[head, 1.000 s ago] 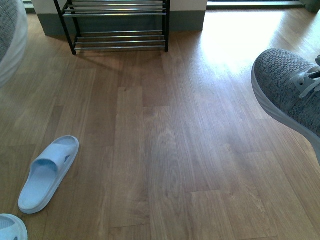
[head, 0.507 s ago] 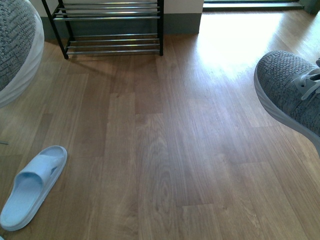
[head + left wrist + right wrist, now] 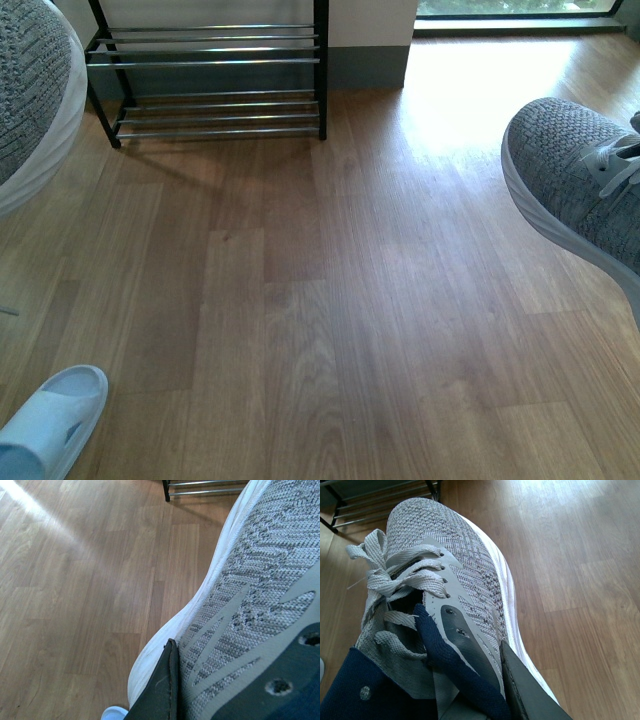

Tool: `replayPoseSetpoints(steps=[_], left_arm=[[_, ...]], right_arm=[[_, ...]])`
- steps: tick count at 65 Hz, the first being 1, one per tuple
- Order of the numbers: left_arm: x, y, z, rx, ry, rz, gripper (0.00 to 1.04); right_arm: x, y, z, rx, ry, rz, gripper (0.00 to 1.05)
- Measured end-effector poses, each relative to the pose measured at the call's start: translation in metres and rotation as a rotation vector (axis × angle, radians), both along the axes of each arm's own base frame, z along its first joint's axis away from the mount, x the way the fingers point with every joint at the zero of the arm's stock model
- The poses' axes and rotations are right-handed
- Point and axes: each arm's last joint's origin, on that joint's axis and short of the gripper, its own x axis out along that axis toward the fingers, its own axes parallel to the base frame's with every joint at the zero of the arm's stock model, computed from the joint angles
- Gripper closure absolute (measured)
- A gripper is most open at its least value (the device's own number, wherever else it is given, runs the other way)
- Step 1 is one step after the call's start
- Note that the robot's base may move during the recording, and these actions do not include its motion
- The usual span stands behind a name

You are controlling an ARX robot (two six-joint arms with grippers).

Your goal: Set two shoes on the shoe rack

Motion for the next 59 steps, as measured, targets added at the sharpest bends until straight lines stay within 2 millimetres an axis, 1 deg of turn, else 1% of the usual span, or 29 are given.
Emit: replayPoseSetpoints(steps=[59], left_arm=[[-0.0002, -0.0002, -0.0004, -0.001, 0.001, -0.005, 1.03]], right_arm=[[-0.0001, -0.0005, 0.0, -0.002, 0.0, -0.006, 1.03]])
